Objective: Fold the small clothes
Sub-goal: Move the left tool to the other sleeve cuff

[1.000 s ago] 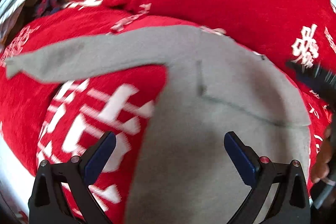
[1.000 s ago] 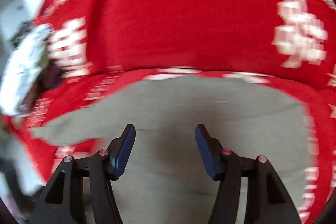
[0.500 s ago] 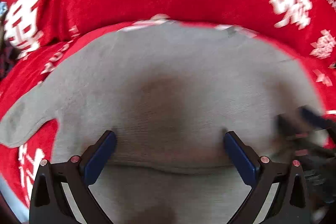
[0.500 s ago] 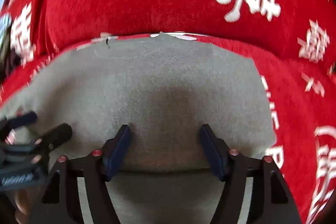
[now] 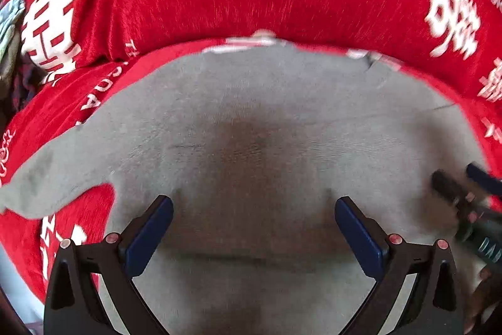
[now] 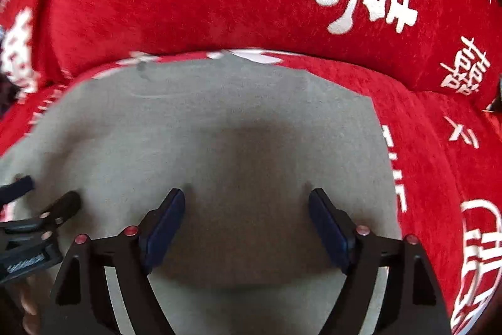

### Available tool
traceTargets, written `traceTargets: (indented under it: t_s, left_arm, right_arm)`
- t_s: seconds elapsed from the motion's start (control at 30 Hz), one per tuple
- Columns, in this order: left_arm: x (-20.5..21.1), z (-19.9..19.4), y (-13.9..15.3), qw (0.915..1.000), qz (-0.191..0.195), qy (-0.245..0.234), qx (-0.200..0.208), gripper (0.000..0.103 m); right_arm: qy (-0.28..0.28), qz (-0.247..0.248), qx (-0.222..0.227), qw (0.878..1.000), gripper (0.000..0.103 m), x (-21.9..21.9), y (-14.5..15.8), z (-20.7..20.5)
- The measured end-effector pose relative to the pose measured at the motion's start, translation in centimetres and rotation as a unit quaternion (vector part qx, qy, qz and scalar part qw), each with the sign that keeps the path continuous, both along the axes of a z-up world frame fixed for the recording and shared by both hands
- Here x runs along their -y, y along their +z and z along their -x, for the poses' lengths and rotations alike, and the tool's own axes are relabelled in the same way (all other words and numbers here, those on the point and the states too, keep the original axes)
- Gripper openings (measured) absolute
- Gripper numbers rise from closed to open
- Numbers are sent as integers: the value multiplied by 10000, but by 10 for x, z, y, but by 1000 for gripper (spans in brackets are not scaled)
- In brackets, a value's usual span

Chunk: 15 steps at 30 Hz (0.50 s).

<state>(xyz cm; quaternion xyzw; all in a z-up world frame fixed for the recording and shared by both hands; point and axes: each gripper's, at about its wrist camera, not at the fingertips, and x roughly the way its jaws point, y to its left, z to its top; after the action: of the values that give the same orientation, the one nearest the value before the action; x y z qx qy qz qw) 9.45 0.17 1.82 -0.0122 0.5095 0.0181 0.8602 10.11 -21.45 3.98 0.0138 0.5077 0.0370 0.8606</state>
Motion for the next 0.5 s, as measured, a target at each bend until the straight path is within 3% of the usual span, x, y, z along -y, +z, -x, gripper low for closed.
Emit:
traceTargets:
  t_s: [0.13,0.2,0.27,0.3,0.5]
  left_arm:
    - [6,25,-2,9997,-130,-192,29,103]
    - [6,40,-12,9995,-199,-227,-84,103]
    - [0,58,-13,9998,-88,-189,32,103]
    - [-2,69,-13,9997,-76,-204,68,103]
    - [-17,140,-10,9992,7,-353,203,103]
  right_arm:
    - [124,223,-14,9997,83,-11,-7,33]
    - [131,348,209,9991,84,-13,-6,53]
    - [161,281,5,9995,84,-11,-9,70]
    - [162,279,182,9993,84,-10,-7,88]
    - [521,231,295,9979,85,0,-1,168]
